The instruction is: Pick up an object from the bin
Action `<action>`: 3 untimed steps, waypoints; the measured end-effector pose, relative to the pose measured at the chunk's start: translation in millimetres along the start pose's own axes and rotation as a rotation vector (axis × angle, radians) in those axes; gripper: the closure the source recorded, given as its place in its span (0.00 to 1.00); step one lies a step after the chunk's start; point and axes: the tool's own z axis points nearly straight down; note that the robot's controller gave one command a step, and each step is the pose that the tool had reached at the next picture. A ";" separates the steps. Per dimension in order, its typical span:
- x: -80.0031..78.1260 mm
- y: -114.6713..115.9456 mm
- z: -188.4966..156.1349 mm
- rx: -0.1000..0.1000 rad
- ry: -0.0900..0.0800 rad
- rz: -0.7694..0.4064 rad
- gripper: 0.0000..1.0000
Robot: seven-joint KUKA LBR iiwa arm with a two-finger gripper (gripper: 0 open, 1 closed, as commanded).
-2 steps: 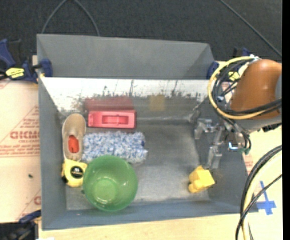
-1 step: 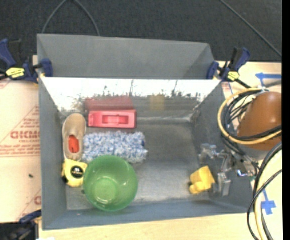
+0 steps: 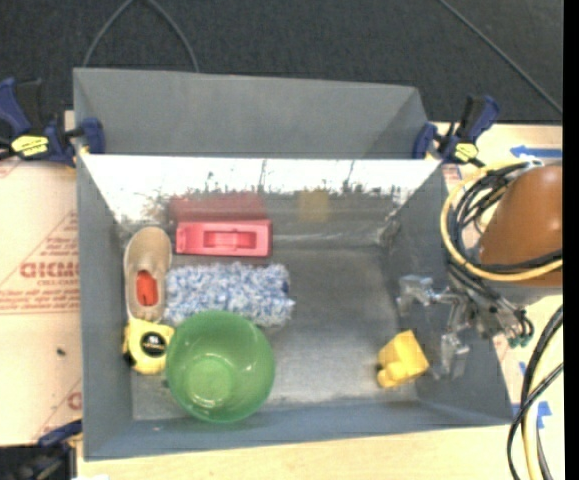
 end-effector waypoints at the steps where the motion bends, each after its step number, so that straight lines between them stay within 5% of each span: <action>1: 12.9 -2.7 -0.4 -0.004 0.010 0.083 0.00; 2: 17.2 -0.7 69.4 0.000 -0.002 0.085 0.00; 3: 20.3 0.9 68.4 0.002 -0.006 0.044 1.00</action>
Offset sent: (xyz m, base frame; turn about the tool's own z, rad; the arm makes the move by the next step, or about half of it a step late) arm -0.0167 -0.0046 -0.0702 0.0889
